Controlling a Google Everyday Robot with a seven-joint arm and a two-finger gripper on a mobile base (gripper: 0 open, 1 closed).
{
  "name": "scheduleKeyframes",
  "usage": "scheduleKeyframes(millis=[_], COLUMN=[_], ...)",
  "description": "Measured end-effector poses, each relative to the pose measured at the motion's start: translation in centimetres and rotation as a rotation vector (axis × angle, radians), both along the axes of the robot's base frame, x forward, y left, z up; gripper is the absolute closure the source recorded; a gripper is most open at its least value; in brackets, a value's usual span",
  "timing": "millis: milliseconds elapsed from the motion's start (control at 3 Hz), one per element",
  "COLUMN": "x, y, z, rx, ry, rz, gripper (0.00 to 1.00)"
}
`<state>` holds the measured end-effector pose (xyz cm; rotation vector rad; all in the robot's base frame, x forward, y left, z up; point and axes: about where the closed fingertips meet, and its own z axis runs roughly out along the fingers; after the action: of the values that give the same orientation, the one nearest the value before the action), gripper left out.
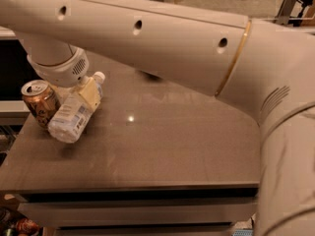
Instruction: Move blue plastic bottle near orange can
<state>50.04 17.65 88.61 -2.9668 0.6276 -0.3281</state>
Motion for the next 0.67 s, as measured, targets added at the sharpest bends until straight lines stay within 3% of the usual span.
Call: scheduleKeyframes(millis=[333, 667], x=[-0.11, -0.05], y=[0.56, 0.89], z=[-0.81, -1.43], rx=[0.002, -0.002], ry=[0.011, 0.017], rz=[-0.005, -0.024], gripper=[1.0, 0.82])
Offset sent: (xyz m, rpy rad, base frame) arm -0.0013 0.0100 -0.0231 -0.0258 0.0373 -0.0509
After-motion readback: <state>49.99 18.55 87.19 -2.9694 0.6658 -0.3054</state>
